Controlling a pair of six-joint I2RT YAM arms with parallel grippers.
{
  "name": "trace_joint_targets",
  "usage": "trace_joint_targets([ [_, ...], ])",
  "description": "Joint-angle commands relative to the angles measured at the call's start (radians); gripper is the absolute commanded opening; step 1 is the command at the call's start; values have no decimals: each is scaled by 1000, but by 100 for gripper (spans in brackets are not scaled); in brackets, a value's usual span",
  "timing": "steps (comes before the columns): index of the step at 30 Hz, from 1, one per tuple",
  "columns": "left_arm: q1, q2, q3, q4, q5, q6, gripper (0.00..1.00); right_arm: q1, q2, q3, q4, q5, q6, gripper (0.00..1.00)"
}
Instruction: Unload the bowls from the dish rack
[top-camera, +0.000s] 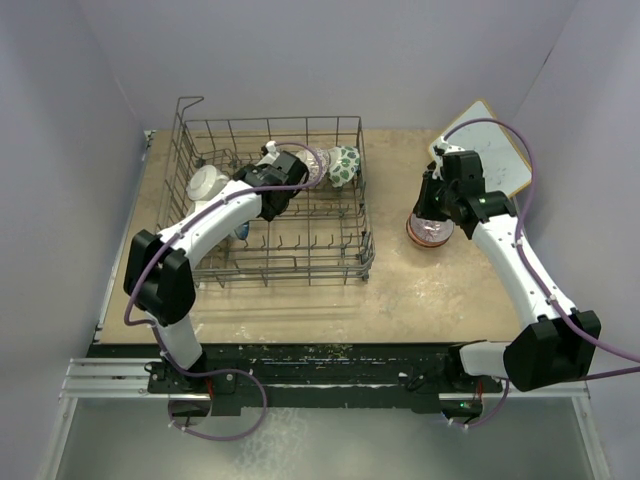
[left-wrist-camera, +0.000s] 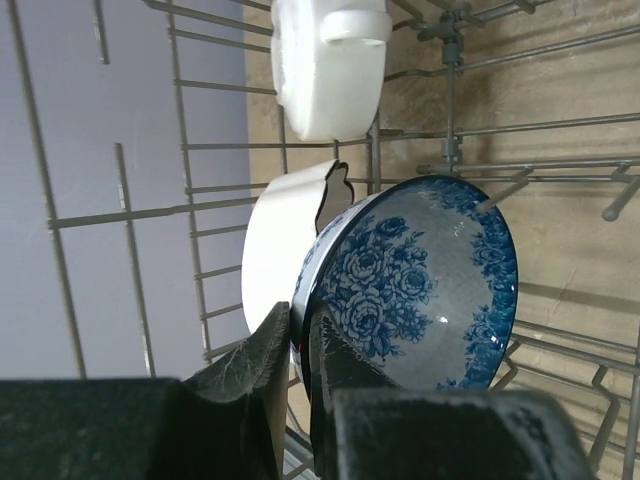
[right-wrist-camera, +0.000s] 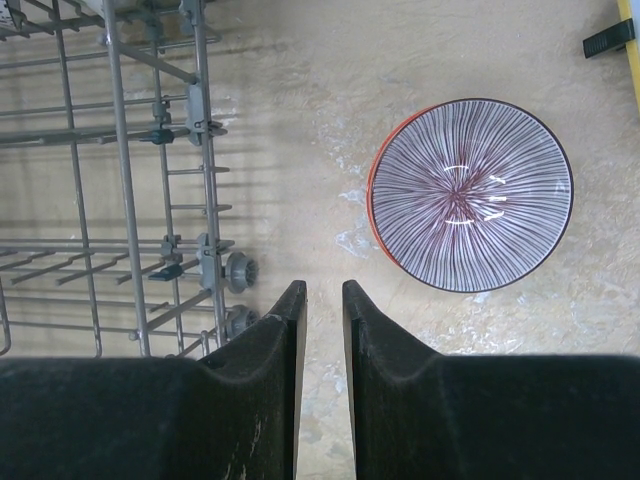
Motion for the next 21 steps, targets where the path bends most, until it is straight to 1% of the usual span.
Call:
trace_joint_targets([
  [1,-4,-82,73,66,-58,35,0,-4,-20,-6,39,-22,9,23],
  [8,-4,-83,92,40,-52,12,0,-4,-14,-4,42,-19,8,23],
  [16,-4,-70,116,47,-39,35,0,-4,-9,4,43,-24,6,23],
  [21,-4,-63,155,28,-66,55,0,-4,-5,10,41,-21,4,23],
])
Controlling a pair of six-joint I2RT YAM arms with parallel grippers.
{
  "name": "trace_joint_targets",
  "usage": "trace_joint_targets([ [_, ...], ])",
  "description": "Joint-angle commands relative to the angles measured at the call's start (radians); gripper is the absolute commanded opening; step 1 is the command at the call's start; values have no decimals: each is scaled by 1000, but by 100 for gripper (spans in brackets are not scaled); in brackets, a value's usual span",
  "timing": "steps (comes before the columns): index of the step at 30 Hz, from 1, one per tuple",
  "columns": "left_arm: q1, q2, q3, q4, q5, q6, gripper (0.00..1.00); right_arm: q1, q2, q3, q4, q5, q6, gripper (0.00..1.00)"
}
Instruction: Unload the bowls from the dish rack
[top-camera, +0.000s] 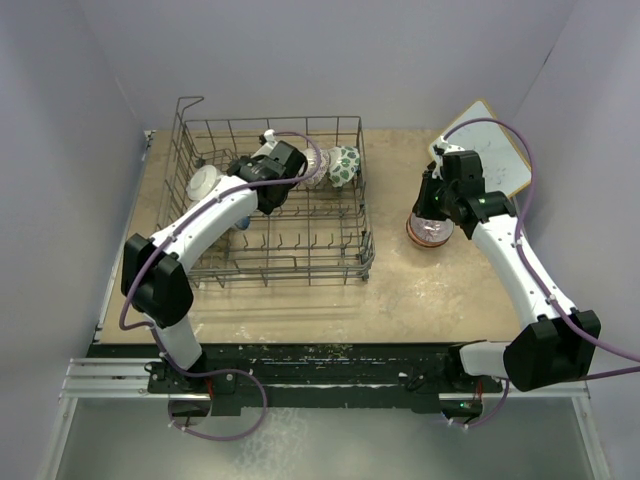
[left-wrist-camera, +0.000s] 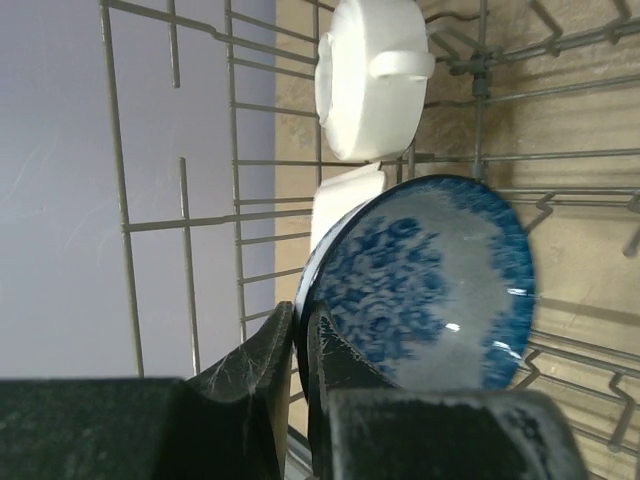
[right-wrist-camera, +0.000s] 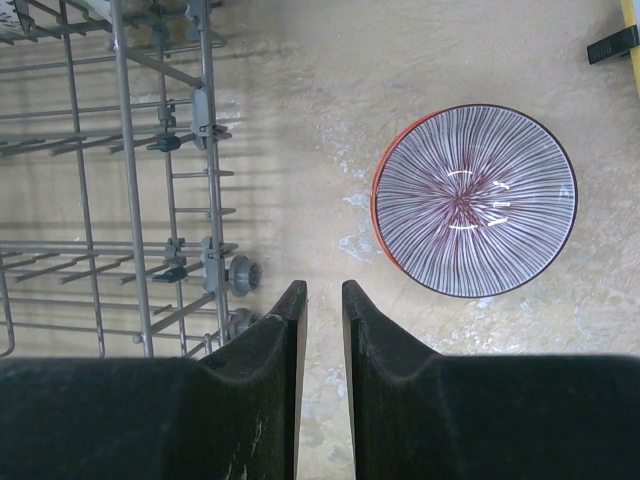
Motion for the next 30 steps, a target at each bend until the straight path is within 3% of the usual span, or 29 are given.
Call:
trace_joint_targets([
  [1,-5,-37,93,55,-43,26,0,-4,-4,16,28,-16,2,23],
  [10,-5,-57,153,42,38,23,0,-4,-2,38,22,-37,3,23],
  [17,-5,-69,238,7,435,-105,0,-4,-2,206,-52,-55,-25,33],
  [24,-5,-96,282,97,799,-277,0,0,52,357,-105,-180,-54,46],
  [30,-34,-79,272,168,914,-356,0,94,118,431,-126,-218,-44,55],
])
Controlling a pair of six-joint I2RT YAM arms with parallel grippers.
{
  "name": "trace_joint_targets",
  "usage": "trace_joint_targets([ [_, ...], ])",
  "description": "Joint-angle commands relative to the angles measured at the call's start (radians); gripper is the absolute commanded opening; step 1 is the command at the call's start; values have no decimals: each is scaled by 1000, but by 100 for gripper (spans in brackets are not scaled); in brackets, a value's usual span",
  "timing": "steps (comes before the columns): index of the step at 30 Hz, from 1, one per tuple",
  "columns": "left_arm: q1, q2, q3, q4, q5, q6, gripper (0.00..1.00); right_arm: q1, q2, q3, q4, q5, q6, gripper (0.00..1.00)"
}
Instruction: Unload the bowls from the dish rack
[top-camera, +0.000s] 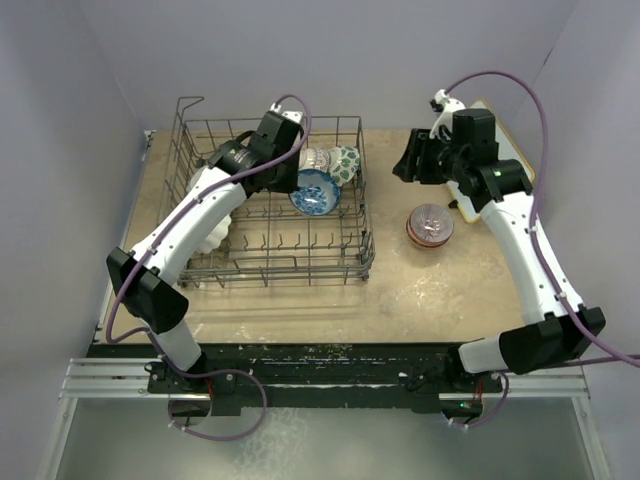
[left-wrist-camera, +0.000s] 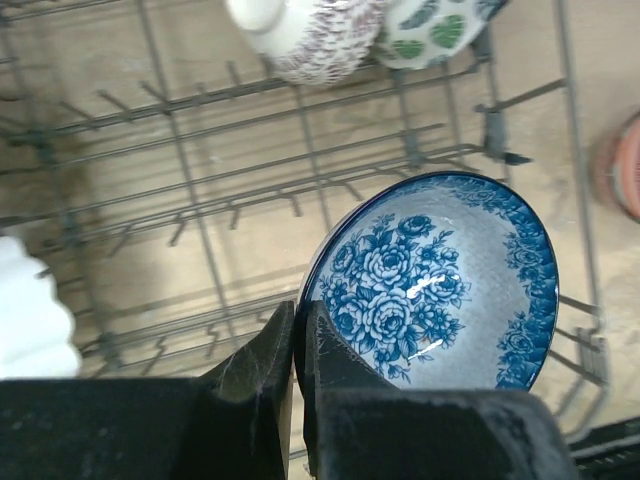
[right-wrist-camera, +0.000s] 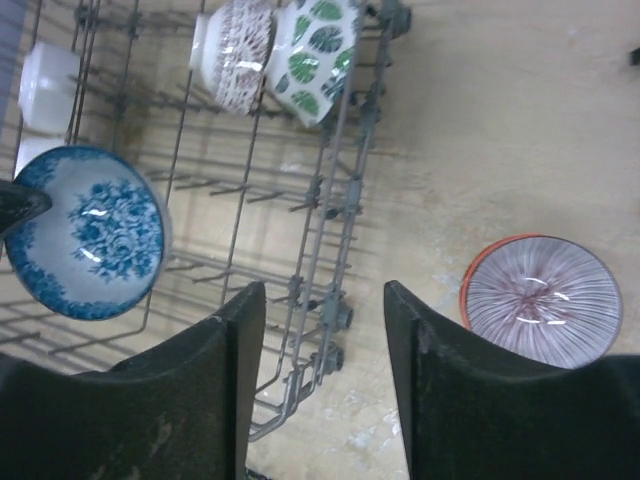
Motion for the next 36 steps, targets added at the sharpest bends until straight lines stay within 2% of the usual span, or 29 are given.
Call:
trace_joint_targets([
  [1,-31,-33,46,116,139,-93,0,98,59,78,-38,-48,-12,57],
  [8,-40,-55,17,181,187,-121,0,178,128,94,-16,-71,11,64],
  [12,-39,-62,7,195,200,-122,0,183,148,77,13,-119,19,62],
  [20,-39,-71,-15,230,224,-126,0,192,183,60,29,-165,29,38],
  [23,-40,-76,-25,255,247,-135,0,192,196,63,19,-175,26,34],
  [29,-40,-72,-28,255,247,-140,0,193,192,62,10,-151,32,6],
  [30,-39,-74,-30,255,242,-140,8,192,188,61,8,-142,33,1],
  [32,-40,-79,-36,258,232,-140,23,193,185,60,4,-124,40,0],
  [36,-40,-93,-41,254,212,-149,63,191,167,43,-2,-128,85,0],
])
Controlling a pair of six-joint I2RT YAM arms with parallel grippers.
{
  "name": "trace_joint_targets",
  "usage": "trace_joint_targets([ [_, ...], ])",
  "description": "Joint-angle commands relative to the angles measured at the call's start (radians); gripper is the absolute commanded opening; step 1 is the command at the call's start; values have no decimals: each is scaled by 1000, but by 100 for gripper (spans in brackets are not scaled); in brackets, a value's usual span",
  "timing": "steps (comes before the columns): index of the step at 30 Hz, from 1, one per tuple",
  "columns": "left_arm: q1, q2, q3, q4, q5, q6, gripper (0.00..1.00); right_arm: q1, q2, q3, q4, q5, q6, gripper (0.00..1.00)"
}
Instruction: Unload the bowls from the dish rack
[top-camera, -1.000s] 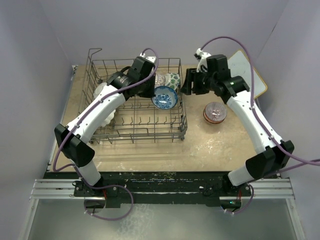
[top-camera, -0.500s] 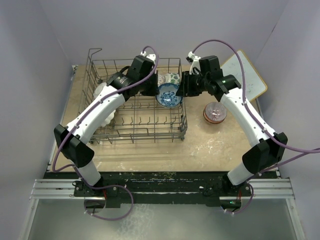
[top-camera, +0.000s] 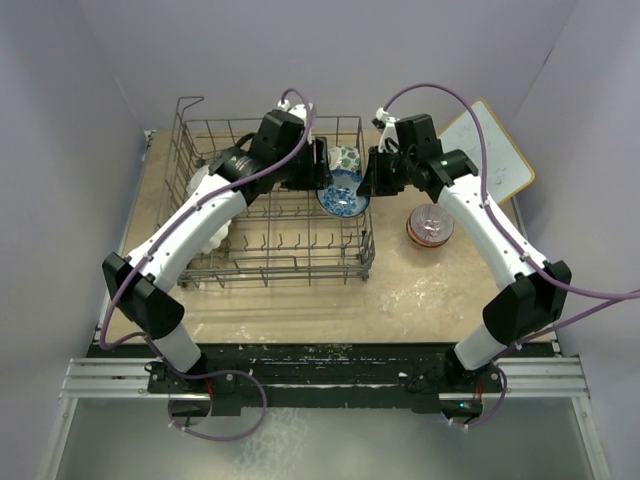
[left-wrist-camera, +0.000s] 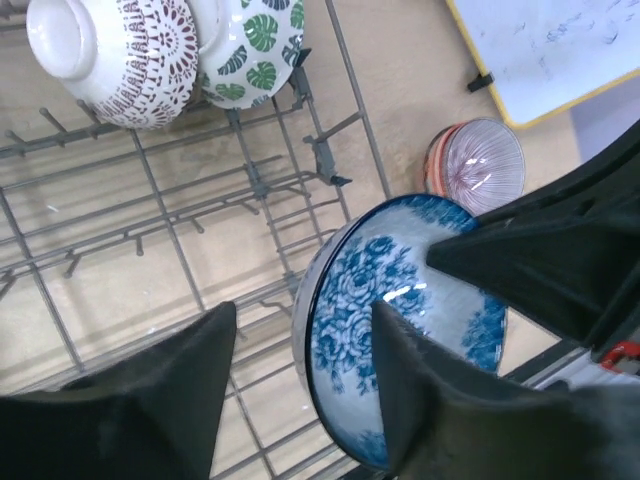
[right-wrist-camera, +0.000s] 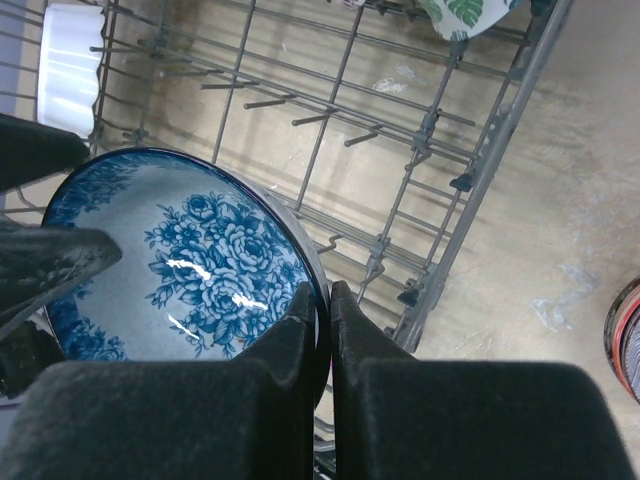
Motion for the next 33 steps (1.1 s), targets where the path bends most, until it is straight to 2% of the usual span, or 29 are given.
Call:
trace_joint_targets([
  [1,5,-67,-2,52,-20,-18,72,4,-46,-11,25,-14,52,0],
  [4,17,-78,1,34,-43,-19,86,-5,-52,-9,13,17,58,0],
  [6,59,-95,-11,30,-11,-35,89,-23,-63,-14,7,46,64,0],
  [13,210,-164,-131,50,76,-45,89,-196,-194,-140,31,86,96,0],
  [26,216,-153,-181,64,113,-47,89,-493,-353,-519,160,146,113,0],
  [33,216,-162,-193,54,114,-39,90,-541,-356,-605,250,169,188,0],
])
